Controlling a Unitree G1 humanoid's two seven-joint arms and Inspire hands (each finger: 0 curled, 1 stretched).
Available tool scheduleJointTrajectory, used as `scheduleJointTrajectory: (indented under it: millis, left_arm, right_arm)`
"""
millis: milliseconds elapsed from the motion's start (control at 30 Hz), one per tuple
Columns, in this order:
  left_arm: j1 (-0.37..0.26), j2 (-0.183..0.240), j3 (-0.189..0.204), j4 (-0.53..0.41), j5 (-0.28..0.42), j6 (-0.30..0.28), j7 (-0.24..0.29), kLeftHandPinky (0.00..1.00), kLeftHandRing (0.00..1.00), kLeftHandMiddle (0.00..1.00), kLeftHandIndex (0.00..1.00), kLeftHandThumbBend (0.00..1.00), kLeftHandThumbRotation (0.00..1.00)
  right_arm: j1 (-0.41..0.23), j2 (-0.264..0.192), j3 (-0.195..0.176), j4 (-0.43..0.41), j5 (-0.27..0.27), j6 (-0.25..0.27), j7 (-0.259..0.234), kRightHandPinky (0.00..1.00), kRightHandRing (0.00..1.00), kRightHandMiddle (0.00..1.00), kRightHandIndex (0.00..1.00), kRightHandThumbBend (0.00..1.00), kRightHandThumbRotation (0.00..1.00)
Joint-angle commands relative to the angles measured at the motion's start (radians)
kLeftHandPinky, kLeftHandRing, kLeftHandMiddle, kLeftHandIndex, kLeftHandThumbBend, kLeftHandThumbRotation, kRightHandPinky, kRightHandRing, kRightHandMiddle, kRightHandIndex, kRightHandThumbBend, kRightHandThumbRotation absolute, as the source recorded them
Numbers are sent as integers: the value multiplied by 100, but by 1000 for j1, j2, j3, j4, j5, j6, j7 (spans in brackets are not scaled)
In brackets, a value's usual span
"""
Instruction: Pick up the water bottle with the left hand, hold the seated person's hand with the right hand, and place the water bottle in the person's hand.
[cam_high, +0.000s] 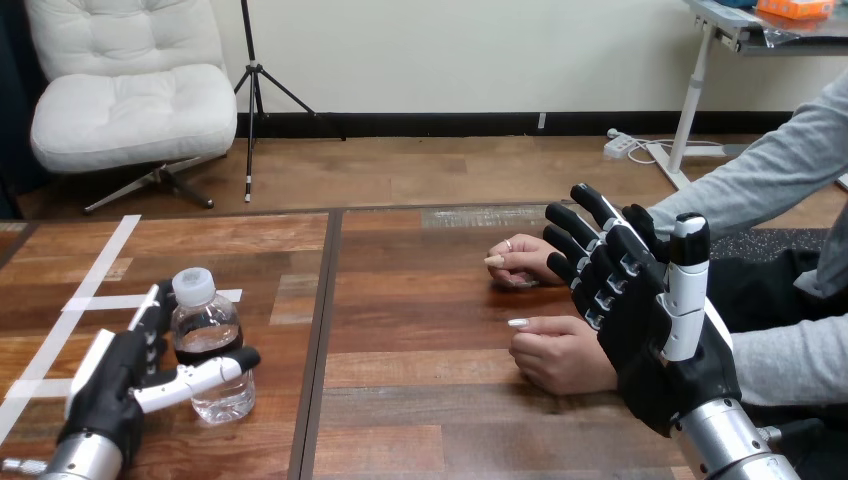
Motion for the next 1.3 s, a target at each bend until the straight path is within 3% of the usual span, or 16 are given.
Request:
scheduleJointTrajectory:
  millis: [0, 467, 1100, 1267]
  left_arm:
    - [-81, 31, -25, -48, 17, 14, -1, 100, 100, 100, 100, 100, 30]
    - [-116, 37, -46, -28, 43, 34, 5, 100, 100, 100, 100, 100, 35]
    - [-148, 14, -66, -45, 45, 68, 9, 100, 100, 100, 100, 100, 39]
    - [-157, -20, -42, -31, 10, 44, 25, 100, 100, 100, 100, 100, 30]
  right_arm:
    - [-54, -2, -3, -33, 14, -1, 2, 100, 96, 93, 97, 100, 100]
    - [-53, -2, -4, -33, 17, -8, 10, 100, 96, 93, 97, 100, 100]
    - [-52, 0, -4, -39, 18, 2, 2, 100, 96, 93, 96, 100, 100]
    - [-51, -3, -1, -34, 12, -19, 16, 100, 96, 93, 97, 100, 100]
